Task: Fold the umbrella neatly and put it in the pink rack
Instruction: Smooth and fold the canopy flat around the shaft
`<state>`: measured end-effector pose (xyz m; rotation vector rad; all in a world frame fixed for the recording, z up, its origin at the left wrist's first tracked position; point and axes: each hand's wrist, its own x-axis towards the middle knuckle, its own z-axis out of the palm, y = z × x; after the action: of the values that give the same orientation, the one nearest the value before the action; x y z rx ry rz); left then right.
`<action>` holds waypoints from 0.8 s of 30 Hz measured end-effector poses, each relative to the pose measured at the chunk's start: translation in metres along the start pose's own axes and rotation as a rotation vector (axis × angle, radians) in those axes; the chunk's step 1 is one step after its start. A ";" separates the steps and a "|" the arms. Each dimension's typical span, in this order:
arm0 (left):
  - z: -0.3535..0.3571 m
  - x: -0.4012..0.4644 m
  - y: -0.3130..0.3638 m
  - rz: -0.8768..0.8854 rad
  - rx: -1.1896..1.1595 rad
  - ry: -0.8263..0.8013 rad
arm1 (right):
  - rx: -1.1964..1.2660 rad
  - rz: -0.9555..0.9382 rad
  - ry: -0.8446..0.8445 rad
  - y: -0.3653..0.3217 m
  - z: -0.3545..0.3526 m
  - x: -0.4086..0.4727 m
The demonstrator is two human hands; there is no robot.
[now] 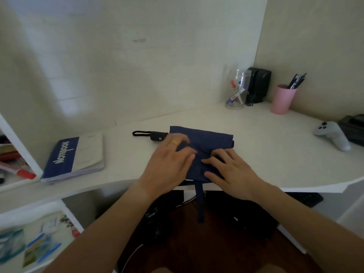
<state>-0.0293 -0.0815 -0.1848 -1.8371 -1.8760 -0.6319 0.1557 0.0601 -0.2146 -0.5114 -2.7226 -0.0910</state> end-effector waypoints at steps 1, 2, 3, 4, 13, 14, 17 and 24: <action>0.006 0.004 0.004 0.076 -0.019 -0.086 | -0.009 -0.011 0.001 0.000 0.000 0.000; 0.013 0.004 0.005 0.113 -0.020 -0.197 | -0.018 -0.025 -0.010 0.000 -0.001 -0.001; 0.021 0.001 0.003 0.106 -0.003 -0.300 | -0.017 -0.032 -0.037 0.001 -0.003 -0.002; 0.026 -0.005 -0.001 0.067 0.021 -0.380 | -0.003 -0.027 -0.065 0.001 -0.006 -0.001; 0.028 -0.011 -0.004 0.022 0.006 -0.517 | 0.125 0.026 -0.193 -0.037 0.001 0.023; 0.028 -0.012 -0.004 0.023 0.011 -0.529 | 0.114 0.030 -0.249 -0.036 0.007 0.017; 0.029 -0.011 -0.006 0.020 0.002 -0.559 | 0.082 0.023 -0.292 -0.018 0.007 0.011; 0.023 -0.032 -0.016 -0.043 0.008 -0.548 | 0.157 0.189 -0.329 0.001 -0.041 0.003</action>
<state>-0.0446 -0.0938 -0.2228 -2.1196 -2.2473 -0.1306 0.1671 0.0570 -0.1756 -0.7938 -2.9449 0.2771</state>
